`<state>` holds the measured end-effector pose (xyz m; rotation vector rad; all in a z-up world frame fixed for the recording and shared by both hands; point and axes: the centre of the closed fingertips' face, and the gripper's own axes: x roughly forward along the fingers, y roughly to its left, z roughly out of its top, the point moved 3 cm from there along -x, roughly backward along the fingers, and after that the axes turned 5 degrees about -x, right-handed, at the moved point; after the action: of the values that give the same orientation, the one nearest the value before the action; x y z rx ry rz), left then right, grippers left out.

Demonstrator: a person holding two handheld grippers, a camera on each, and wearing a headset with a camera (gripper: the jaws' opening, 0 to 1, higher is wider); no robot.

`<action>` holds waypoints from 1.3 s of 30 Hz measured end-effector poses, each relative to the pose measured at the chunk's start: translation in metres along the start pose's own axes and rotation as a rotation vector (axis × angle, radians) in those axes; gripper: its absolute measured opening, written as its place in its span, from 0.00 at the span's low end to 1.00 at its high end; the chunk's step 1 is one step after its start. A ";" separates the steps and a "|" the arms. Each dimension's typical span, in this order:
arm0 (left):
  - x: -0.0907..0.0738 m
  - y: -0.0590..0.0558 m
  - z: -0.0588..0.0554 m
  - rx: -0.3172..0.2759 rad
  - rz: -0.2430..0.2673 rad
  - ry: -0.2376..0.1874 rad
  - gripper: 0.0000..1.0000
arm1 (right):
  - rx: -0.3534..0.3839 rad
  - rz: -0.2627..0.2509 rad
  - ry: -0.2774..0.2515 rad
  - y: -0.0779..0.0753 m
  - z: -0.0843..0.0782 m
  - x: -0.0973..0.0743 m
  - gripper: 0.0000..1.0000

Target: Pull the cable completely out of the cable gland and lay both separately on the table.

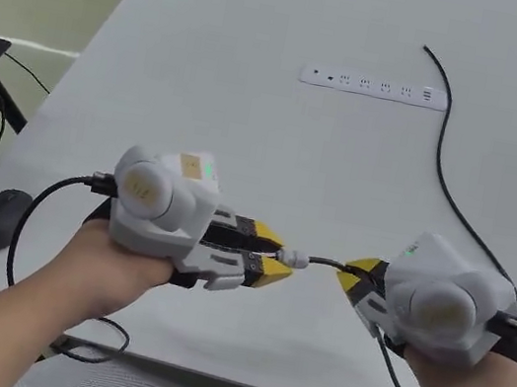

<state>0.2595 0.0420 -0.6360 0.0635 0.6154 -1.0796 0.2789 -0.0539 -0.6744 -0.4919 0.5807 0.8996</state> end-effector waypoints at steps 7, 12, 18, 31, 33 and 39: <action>-0.002 -0.002 0.002 0.001 -0.001 -0.010 0.15 | 0.182 -0.024 0.015 -0.006 -0.017 -0.001 0.00; -0.004 -0.003 0.002 0.001 0.000 -0.016 0.15 | 0.281 -0.029 0.012 -0.010 -0.029 -0.001 0.00; -0.008 -0.002 0.002 -0.013 0.004 -0.033 0.15 | 0.444 -0.051 0.035 -0.015 -0.049 0.002 0.00; -0.013 0.000 -0.001 -0.019 0.006 -0.038 0.15 | 0.410 -0.039 0.024 -0.011 -0.049 0.003 0.00; -0.015 0.001 -0.001 -0.013 0.010 -0.038 0.15 | 0.417 -0.039 0.018 -0.012 -0.049 0.002 0.00; -0.019 0.002 -0.001 -0.011 0.018 -0.039 0.15 | 0.401 -0.035 0.006 -0.008 -0.044 -0.001 0.01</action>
<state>0.2545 0.0587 -0.6273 0.0385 0.5846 -1.0575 0.2739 -0.0858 -0.7051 -0.1415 0.7353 0.7241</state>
